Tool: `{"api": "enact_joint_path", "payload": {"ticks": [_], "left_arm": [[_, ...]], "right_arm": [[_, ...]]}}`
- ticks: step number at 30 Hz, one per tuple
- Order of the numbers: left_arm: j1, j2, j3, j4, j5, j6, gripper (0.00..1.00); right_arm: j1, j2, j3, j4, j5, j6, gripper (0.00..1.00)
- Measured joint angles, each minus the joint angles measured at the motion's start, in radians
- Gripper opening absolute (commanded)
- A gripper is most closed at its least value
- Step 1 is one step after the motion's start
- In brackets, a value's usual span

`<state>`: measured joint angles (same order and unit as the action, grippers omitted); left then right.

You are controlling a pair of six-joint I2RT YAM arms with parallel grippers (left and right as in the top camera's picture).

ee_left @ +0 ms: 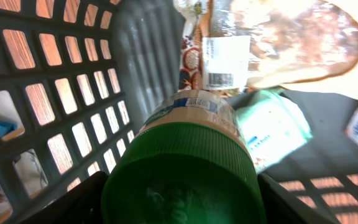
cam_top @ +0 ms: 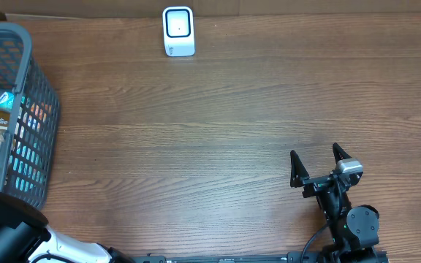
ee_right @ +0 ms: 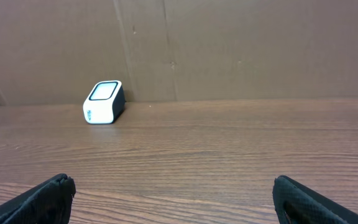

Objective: Scan the item barcode
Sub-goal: 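Grasp the green-capped jar in the basket with the left gripper, then lift the jar out and carry it toward the white scanner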

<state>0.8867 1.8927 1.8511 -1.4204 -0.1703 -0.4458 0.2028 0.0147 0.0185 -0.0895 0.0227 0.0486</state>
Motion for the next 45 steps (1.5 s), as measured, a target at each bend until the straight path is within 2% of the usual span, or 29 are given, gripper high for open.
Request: {"api": "enact_joint_path", "payload": {"ticks": [8, 12, 14, 19, 23, 31, 38, 45], "left_arm": [[-0.003, 0.005, 0.093, -0.036, 0.1, 0.023, 0.42], [-0.009, 0.008, 0.256, -0.063, 0.181, 0.031, 0.42], [-0.021, 0.008, 0.355, -0.083, 0.229, 0.031, 0.36], [-0.094, 0.007, 0.592, -0.124, 0.354, 0.034, 0.36], [-0.221, -0.011, 0.71, -0.158, 0.411, 0.035, 0.37], [-0.588, -0.063, 0.741, -0.202, 0.427, 0.061, 0.37], [-0.841, -0.062, 0.738, -0.273, 0.307, 0.078, 0.37], [-1.027, -0.062, 0.59, -0.269, 0.206, 0.082, 0.37]], "right_arm": [[0.0, 0.0, 0.0, 0.0, 0.0, 0.0, 1.0], [0.0, 0.0, 0.0, 0.0, 0.0, 0.0, 1.0], [0.0, 0.0, 0.0, 0.0, 0.0, 0.0, 1.0], [0.0, 0.0, 0.0, 0.0, 0.0, 0.0, 1.0], [0.0, 0.0, 0.0, 0.0, 0.0, 0.0, 1.0], [0.0, 0.0, 0.0, 0.0, 0.0, 0.0, 1.0], [0.0, 0.0, 0.0, 0.0, 0.0, 0.0, 1.0], [0.0, 0.0, 0.0, 0.0, 0.0, 0.0, 1.0]]}}
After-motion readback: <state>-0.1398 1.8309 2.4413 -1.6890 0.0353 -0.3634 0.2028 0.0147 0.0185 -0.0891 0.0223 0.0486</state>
